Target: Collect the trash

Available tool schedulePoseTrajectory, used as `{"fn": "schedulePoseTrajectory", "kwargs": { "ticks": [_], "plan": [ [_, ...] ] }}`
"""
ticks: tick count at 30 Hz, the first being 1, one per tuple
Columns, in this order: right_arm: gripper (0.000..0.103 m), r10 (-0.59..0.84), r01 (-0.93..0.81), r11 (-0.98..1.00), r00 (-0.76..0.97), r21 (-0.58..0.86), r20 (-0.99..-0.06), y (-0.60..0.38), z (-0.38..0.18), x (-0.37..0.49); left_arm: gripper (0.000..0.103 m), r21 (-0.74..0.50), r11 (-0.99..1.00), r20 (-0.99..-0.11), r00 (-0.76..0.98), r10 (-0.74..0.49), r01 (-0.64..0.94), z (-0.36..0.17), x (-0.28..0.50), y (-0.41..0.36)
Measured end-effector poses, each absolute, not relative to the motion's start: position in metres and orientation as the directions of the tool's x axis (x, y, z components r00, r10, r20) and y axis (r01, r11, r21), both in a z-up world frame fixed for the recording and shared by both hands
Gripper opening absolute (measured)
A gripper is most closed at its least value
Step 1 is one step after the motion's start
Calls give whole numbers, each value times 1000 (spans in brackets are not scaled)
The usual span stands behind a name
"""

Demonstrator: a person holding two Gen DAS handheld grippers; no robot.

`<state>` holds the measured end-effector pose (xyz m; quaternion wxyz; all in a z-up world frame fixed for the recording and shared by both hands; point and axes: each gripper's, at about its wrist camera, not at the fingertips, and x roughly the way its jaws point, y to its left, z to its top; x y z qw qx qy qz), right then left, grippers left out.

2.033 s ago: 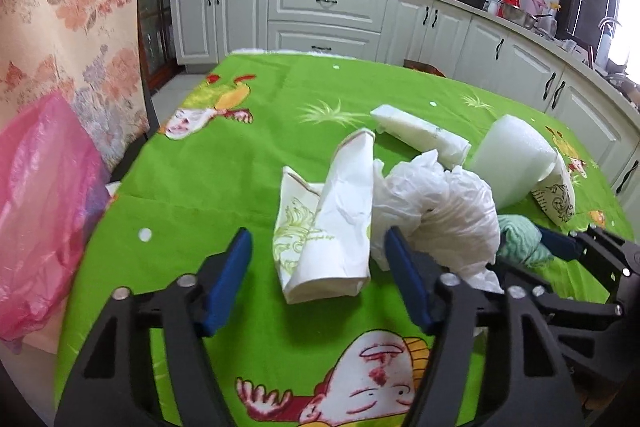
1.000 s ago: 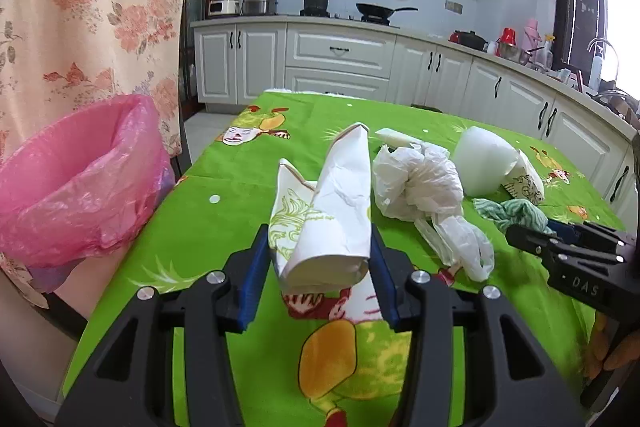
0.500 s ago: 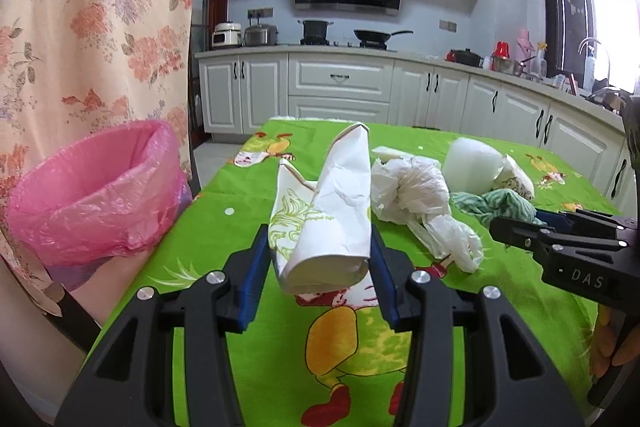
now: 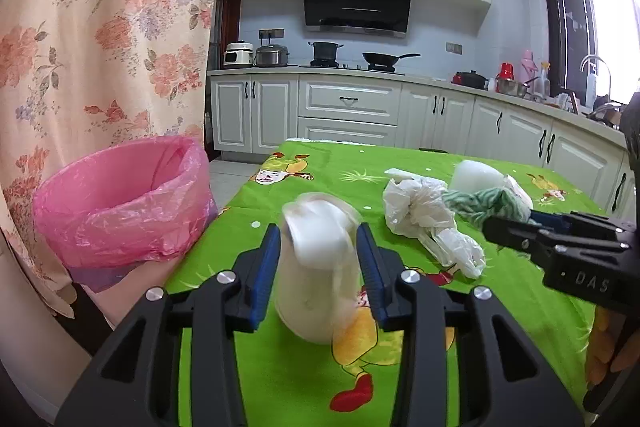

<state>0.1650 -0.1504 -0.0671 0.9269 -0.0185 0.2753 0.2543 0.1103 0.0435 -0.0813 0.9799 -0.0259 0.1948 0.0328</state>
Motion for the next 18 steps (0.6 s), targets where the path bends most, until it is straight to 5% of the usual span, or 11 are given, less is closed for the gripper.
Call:
{"fn": "schedulePoseTrajectory", "kwargs": {
  "ticks": [7,10,18],
  "plan": [
    [42,452,-486,870,711,89,-538,-140,-71,165,39,-76,993,-442,896,47,-90,-91,117,60],
    [42,451,-483,871,708,93,-543,-139,-72,165,56,-105,990,-477,878,37,-99,-96,123,64],
    [42,448,-473,875,710,103,-543,-143,-73,167,57,-105,989,-571,820,29,-108,-113,153,58]
  ]
}}
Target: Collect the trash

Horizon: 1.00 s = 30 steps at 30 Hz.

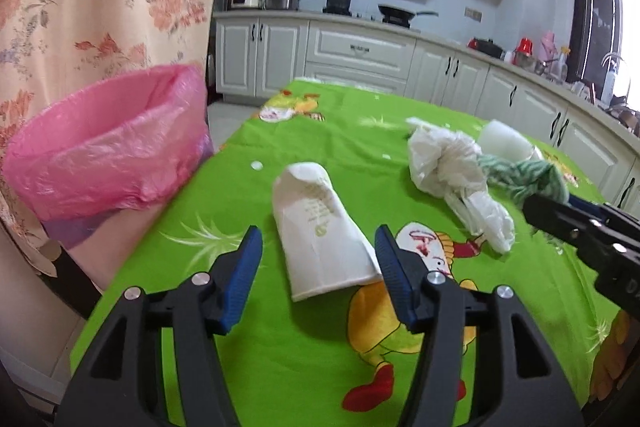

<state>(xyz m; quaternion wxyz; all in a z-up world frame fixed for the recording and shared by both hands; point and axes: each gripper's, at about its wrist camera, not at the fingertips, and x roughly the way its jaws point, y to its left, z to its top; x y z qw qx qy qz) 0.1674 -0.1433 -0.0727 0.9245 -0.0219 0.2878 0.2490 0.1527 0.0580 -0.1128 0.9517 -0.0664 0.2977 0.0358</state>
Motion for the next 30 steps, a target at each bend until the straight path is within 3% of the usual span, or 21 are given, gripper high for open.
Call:
{"fn": "schedulePoseTrajectory", "kwargs": {
  "ticks": [3,5,10,30],
  "plan": [
    [42,448,-470,876,712,107,-541,-146,-73,167,56,-74,991,-598,800,44,-110,-116,164,49],
    [42,448,-468,877,715,109,-536,-148,-72,167,44,-56,992,-619,783,55,-114,-120,170,46],
    [42,449,-457,881,721,124,-528,-155,-70,168,21,-20,996,-572,818,61,-88,-115,157,40],
    [42,474,-500,860,710,100,-521,-138,-62,158,19,-30,996,-433,899,65,-87,-73,107,56]
  ]
}}
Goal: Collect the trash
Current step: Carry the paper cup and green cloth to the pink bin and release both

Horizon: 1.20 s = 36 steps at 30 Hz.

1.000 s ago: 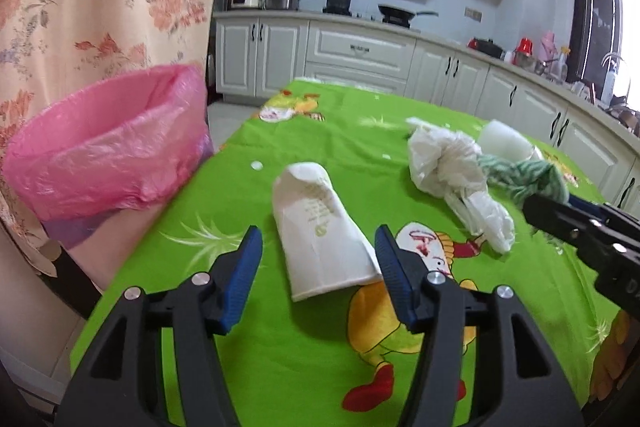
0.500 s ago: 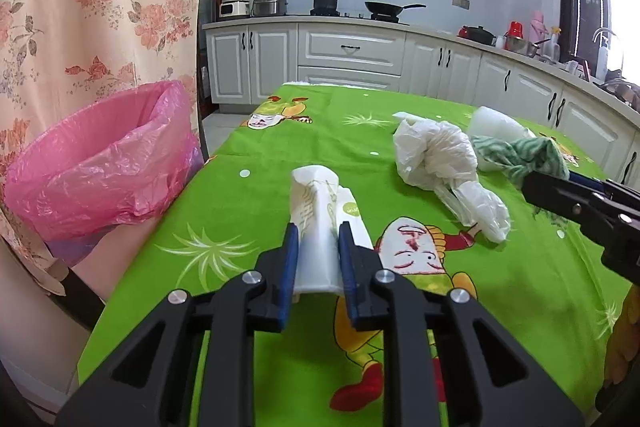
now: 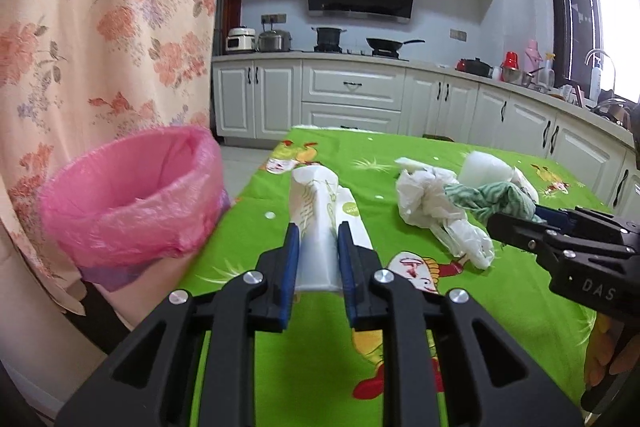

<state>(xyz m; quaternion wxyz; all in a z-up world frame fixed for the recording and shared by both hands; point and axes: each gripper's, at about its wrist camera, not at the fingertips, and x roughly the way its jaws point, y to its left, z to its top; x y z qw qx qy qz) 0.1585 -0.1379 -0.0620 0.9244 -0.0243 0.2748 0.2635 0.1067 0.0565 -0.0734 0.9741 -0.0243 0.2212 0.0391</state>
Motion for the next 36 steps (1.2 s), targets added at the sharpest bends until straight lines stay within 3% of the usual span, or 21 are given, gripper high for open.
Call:
{"fn": "schedulePoseTrajectory", "kwargs": {
  "ticks": [17,28,36],
  "plan": [
    [42,619,-674,737,634,61,-464,-50,-23,147,20,-32,978,-303,934,187,-206,-32,65,114],
    [42,694,-736,667,559,114,-454,21,-8,177,20,-42,954,-289,918,273,-297,-14,73,190],
    [42,699,-752,645,512,132,-499,79,-4,215,20,-101,939,-324,903,281,-328,-9,106,263]
  ]
}}
